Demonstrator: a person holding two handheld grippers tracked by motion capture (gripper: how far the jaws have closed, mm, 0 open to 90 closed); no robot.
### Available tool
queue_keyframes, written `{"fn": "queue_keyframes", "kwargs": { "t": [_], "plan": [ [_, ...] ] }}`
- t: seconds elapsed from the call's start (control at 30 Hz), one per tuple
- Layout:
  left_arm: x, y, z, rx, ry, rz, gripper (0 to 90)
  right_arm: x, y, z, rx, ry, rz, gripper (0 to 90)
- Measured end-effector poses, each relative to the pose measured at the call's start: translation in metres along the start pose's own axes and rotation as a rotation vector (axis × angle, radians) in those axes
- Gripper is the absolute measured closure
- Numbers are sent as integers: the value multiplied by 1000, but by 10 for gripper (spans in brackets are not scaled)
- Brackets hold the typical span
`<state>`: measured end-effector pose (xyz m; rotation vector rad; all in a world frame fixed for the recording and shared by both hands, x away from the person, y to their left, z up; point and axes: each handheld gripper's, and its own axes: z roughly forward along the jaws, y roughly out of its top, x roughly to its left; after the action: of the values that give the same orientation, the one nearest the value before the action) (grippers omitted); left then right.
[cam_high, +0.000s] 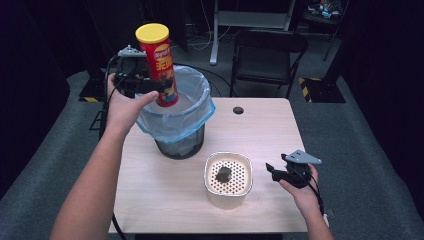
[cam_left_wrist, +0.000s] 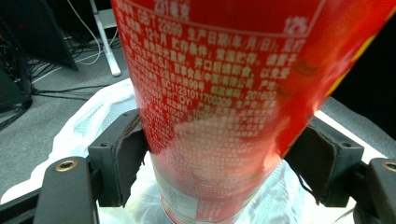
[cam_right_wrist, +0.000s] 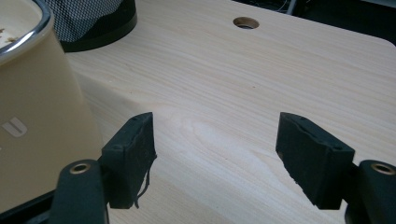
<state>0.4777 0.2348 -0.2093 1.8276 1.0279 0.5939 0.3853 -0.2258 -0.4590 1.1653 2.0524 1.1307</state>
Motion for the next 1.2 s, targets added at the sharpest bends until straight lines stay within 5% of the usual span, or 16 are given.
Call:
{"fn": "queue_keyframes", "kwargs": {
  "t": [0.13, 0.4, 0.57, 0.73, 0.83, 0.93, 1.2],
  "plan": [
    [5, -5, 11, -20, 1, -9, 239, -1, -1, 0, 3, 1, 2, 279],
    [15, -20, 41, 21, 37, -32, 239, 0, -1, 2, 12, 4, -7, 281],
    [23, -30, 56, 87, 10, -54, 238, 0, -2, 3, 20, 6, -7, 281],
    [28, -35, 64, 163, 30, -52, 236, 2, -2, 5, 26, 4, -4, 281],
    [33, -39, 67, 169, 11, -100, 225, 2, -2, 5, 30, 10, -17, 281],
    [34, -39, 63, 123, 17, -120, 190, 2, -2, 4, 26, 10, -15, 281],
    [34, -40, 47, 144, 10, -59, 199, 1, -2, 3, 23, 5, -11, 281]
  ]
}}
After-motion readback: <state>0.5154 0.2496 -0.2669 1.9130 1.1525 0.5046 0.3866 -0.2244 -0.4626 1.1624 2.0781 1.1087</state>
